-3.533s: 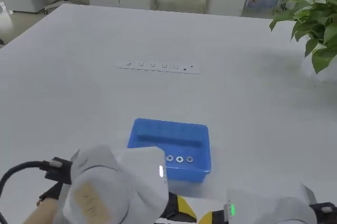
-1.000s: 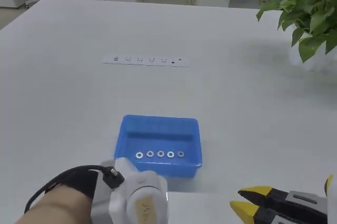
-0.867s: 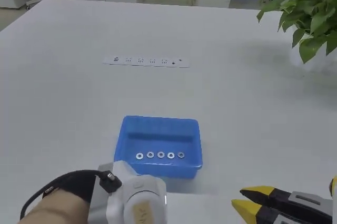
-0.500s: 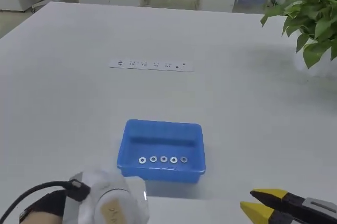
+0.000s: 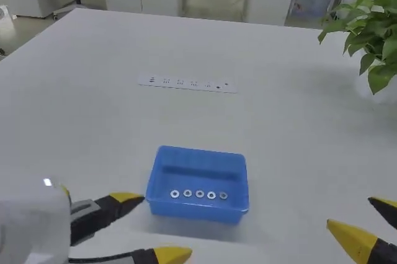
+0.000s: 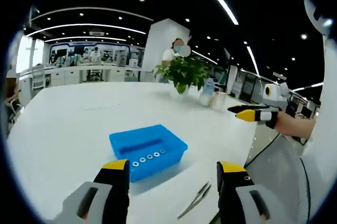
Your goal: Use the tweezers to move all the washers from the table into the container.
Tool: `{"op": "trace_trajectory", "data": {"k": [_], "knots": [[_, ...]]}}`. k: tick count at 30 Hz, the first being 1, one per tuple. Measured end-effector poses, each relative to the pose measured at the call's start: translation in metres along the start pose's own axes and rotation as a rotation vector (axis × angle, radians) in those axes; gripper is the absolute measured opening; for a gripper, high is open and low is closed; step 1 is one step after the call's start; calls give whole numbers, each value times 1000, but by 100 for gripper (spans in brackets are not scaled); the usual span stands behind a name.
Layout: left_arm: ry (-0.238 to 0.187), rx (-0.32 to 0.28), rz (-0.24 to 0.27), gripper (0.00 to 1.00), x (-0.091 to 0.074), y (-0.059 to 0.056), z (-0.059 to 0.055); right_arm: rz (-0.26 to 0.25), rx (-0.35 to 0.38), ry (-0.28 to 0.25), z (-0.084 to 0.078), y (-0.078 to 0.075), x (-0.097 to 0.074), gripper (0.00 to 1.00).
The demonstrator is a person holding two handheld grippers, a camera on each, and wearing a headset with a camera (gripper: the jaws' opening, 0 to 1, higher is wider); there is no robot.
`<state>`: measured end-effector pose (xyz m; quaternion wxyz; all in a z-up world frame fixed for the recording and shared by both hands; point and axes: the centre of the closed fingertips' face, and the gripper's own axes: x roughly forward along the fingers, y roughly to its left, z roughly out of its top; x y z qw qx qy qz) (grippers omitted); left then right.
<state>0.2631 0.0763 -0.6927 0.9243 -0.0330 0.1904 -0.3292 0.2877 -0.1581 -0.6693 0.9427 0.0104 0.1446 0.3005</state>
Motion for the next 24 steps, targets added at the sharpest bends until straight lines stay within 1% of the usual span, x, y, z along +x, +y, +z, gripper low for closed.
{"op": "trace_trajectory", "data": {"k": [1, 2, 3, 4, 5, 6, 8, 9, 10, 11, 12, 13, 14, 15, 16, 18, 20, 21, 23, 24], "knots": [[-13, 10, 29, 74, -4, 5, 2, -3, 0, -4, 1, 0, 0, 57], [-28, 32, 67, 77, -8, 10, 6, -10, 4, -15, 4, 0, 1, 60], [-34, 38, 78, 78, -10, 12, 7, -15, 4, -23, 6, 0, 2, 62], [-50, 50, 111, 79, -14, 17, 9, -17, 2, -28, 7, 1, 3, 65], [-57, 53, 134, 80, -17, 21, 10, -18, 1, -31, 8, 2, 4, 66], [-73, 57, 157, 81, -20, 24, 12, -18, 0, -34, 8, 3, 6, 68], [-108, 56, 206, 85, -25, 30, 16, -23, -5, -39, 8, 5, 9, 73], [-111, 50, 211, 87, -26, 29, 15, -26, -7, -41, 8, 6, 10, 76], [-126, 53, 223, 89, -28, 30, 17, -34, -5, -42, 8, 5, 11, 79], [-142, 64, 252, 91, -30, 33, 19, -38, -3, -46, 8, 5, 12, 82], [-148, 72, 280, 93, -32, 36, 20, -41, 2, -50, 8, 4, 12, 84], [-161, 69, 306, 95, -34, 38, 21, -46, 10, -60, 9, 4, 12, 86], [-173, 65, 321, 97, -36, 40, 23, -46, 16, -64, 9, 4, 13, 87], [-202, 62, 341, 99, -38, 42, 26, -43, 32, -71, 9, 5, 13, 88], [-215, 65, 340, 99, -39, 41, 28, -45, 38, -74, 9, 5, 14, 89], [-273, 69, 368, 99, -43, 45, 36, -47, 51, -83, 9, 4, 14, 90], [-269, 67, 366, 99, -44, 47, 35, -49, 50, -79, 6, 6, 13, 91], [-265, 70, 374, 99, -44, 49, 34, -54, 47, -75, 5, 6, 13, 91], [-245, 72, 391, 99, -44, 52, 30, -65, 30, -62, 3, 6, 12, 90], [-225, 69, 389, 99, -42, 53, 26, -84, -11, -56, 6, 4, 10, 89]]}}
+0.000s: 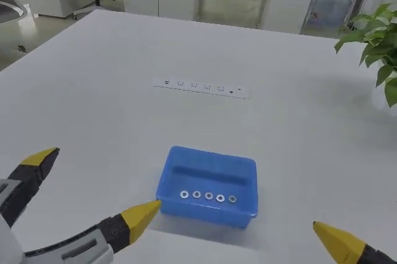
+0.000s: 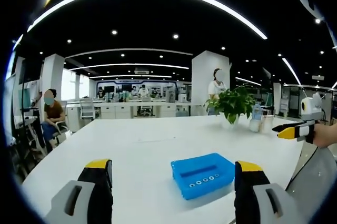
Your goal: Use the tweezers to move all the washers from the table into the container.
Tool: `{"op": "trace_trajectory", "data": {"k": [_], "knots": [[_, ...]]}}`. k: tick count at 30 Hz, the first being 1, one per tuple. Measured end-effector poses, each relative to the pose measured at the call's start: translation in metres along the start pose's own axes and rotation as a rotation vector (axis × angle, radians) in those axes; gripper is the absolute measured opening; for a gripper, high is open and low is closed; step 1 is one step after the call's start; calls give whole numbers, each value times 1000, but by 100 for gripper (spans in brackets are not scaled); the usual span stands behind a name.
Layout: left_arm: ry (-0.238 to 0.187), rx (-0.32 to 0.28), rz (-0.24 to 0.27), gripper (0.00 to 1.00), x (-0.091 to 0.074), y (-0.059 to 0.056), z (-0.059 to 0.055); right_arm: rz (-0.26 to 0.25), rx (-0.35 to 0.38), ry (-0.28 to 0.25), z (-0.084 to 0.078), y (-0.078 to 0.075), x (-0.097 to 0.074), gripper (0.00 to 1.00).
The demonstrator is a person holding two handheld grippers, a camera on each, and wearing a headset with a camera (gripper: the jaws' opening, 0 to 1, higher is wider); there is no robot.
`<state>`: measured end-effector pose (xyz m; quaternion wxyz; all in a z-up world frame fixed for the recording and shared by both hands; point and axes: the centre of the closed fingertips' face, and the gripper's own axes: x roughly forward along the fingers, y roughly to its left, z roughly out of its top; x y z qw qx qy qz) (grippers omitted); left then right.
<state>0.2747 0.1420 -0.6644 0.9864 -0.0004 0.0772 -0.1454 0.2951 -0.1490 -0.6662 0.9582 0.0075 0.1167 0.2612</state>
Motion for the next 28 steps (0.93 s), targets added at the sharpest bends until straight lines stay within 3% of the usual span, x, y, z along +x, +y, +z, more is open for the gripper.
{"op": "trace_trajectory", "data": {"k": [3, 9, 18, 28], "knots": [[21, 29, -14, 99, 1, -4, -4, -24, -73, 1, 4, -1, -6, 85], [39, 25, -17, 99, 2, -1, -9, -53, -49, 16, -2, -11, -6, 82], [61, 19, -20, 97, 2, 6, -18, -59, -44, 26, -5, -12, -6, 80], [75, 28, -33, 97, 2, 2, -21, -62, -29, 26, -5, -14, -7, 79]]}}
